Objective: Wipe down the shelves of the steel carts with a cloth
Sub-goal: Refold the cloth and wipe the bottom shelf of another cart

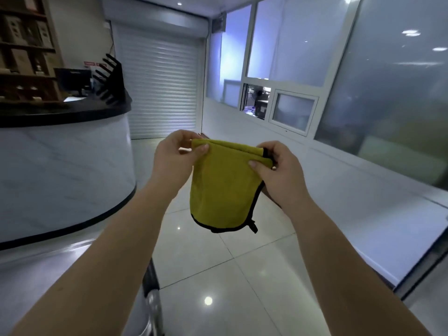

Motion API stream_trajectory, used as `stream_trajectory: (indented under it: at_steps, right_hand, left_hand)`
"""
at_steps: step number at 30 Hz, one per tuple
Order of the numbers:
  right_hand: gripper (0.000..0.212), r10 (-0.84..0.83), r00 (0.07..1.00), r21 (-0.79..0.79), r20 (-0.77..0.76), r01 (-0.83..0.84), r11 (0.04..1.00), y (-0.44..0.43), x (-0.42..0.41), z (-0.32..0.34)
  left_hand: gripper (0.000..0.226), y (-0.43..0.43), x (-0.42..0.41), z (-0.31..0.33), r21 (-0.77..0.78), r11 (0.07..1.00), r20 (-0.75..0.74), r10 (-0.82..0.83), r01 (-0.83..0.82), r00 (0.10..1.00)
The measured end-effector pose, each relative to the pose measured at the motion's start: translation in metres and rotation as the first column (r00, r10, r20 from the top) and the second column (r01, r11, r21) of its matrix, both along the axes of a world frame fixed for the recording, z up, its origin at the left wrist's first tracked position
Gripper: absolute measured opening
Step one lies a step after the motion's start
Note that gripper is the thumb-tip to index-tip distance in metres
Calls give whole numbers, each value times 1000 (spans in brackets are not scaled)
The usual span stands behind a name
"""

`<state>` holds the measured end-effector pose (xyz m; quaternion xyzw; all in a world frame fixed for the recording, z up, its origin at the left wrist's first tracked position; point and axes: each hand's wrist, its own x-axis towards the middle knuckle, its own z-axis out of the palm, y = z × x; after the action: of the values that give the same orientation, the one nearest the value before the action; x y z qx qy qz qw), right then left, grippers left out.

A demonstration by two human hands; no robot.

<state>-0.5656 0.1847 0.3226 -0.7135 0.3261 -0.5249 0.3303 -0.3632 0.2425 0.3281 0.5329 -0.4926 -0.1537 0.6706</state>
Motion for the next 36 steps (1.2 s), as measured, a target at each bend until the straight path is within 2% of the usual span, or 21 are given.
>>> stream_trajectory:
  at_steps: [5, 10, 14, 17, 19, 20, 24, 26, 28, 32, 36]
  right_hand:
    - [24, -2, 999, -40, -35, 0, 999, -100, -5, -6]
    - [17, -13, 994, -2, -109, 13, 1000, -201, 29, -29]
    - [29, -25, 960, -22, -278, 20, 1000, -281, 74, -46]
    - [45, 11, 849, -131, -528, -95, 987, -332, 125, -52]
    - [26, 33, 799, -165, -601, -165, 972, -364, 160, -57]
    - [15, 47, 796, -168, -603, -184, 968, -380, 176, -59]
    - [7, 157, 778, -129, -608, -292, 948, -446, 231, -61]
    - [7, 209, 759, -119, -617, -353, 928, -480, 260, -64]
    - [13, 301, 733, -90, -610, -441, 893, -514, 289, -68]
    - [11, 486, 664, -9, -567, -596, 803, -578, 355, -74]
    - [8, 628, 574, 53, -525, -714, 698, -621, 440, -90]
  left_hand:
    - [13, -93, -13, -15, 48, 999, -58, 27, -25, 998]
    - [12, -183, 19, -33, 86, 995, -124, -46, 57, 991]
    - [16, -260, 54, -45, 97, 992, -40, -79, 82, 996]
    - [17, -312, 73, -55, 112, 991, 64, -85, 77, 994]
    - [16, -344, 89, -61, 133, 990, 94, -64, 51, 993]
    - [15, -359, 100, -64, 142, 989, 99, -43, 29, 994]
    - [27, -411, 158, -83, 206, 978, 9, 21, -22, 1000]
    - [39, -434, 191, -101, 291, 957, -68, 12, 9, 998]
    - [46, -449, 225, -127, 394, 919, -53, 46, -21, 998]
    - [23, -474, 281, -176, 493, 861, -18, 152, -123, 988]
    - [16, -492, 334, -194, 490, 799, -12, 407, -349, 913]
